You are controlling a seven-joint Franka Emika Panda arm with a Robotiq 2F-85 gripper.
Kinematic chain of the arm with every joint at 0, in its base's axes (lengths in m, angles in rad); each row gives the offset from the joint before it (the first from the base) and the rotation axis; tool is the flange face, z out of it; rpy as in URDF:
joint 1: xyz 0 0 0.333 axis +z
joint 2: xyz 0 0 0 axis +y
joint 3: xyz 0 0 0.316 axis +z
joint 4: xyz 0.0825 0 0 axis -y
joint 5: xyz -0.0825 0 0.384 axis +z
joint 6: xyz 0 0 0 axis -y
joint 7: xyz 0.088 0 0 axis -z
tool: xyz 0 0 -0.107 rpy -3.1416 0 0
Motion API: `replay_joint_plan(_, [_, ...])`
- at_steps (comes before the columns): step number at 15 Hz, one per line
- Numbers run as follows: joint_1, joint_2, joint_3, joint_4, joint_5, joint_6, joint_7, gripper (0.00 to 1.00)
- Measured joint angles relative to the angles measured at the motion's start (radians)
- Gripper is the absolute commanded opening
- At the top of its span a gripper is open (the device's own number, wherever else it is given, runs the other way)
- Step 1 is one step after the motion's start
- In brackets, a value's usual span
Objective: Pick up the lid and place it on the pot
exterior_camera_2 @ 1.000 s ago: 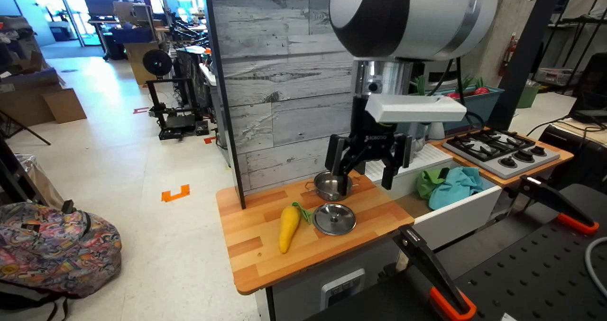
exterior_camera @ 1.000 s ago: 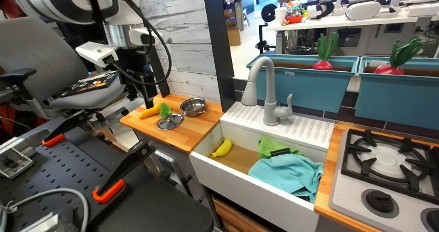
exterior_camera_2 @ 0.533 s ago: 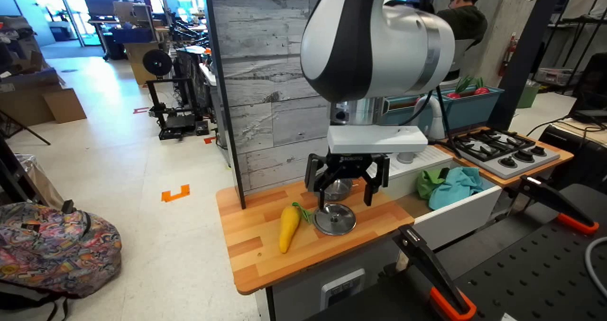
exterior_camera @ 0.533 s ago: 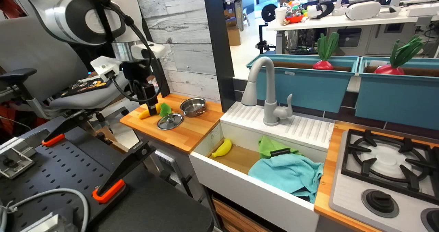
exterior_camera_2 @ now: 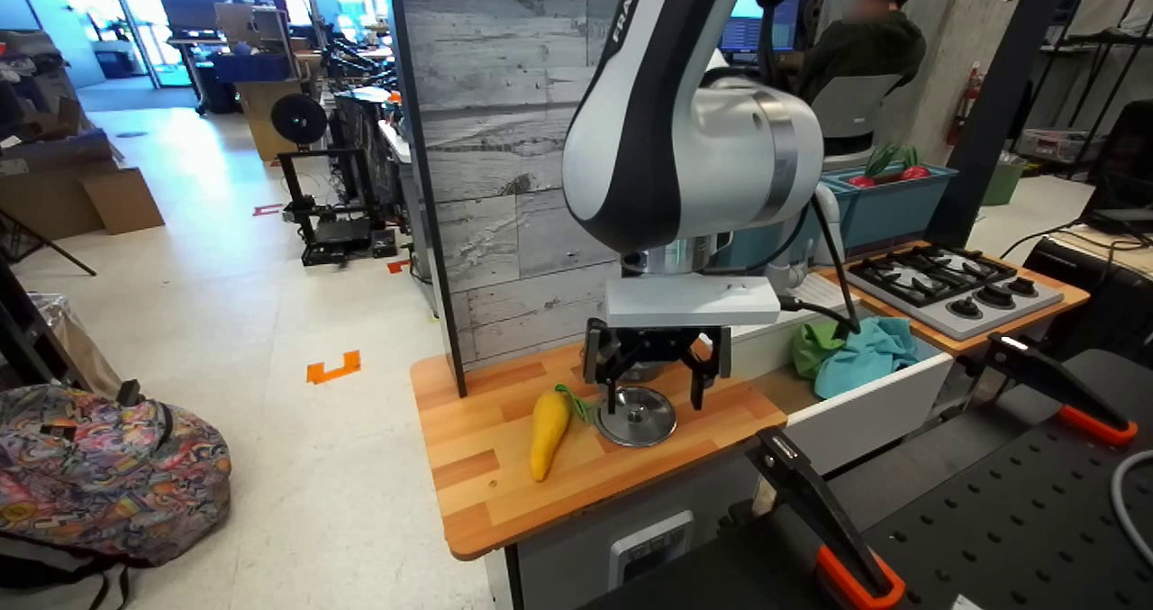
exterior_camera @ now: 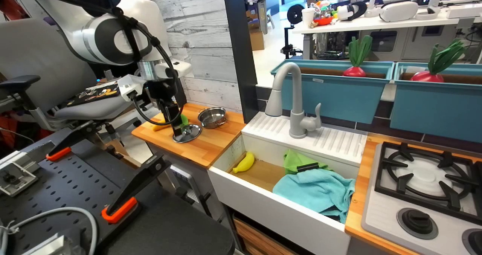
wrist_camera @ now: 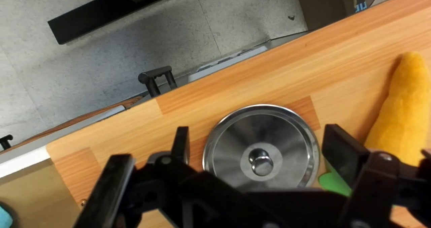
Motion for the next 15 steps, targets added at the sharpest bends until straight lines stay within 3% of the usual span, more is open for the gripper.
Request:
replay_joint_plan(5, [0.031, 0.065, -0.042, 0.071, -0.003, 0.000, 0.035, 1.00])
replay_joint_plan(6, [0.039, 0.077, -0.048, 0.085, -0.005, 0.000, 0.041, 0.93])
replay_joint_plan(7, [0.046, 0.089, -0.054, 0.100, -0.008, -0.001, 0.045, 0.74])
replay_joint_plan(15, [0.082, 0.142, -0.082, 0.181, -0.020, -0.018, 0.053, 0.13])
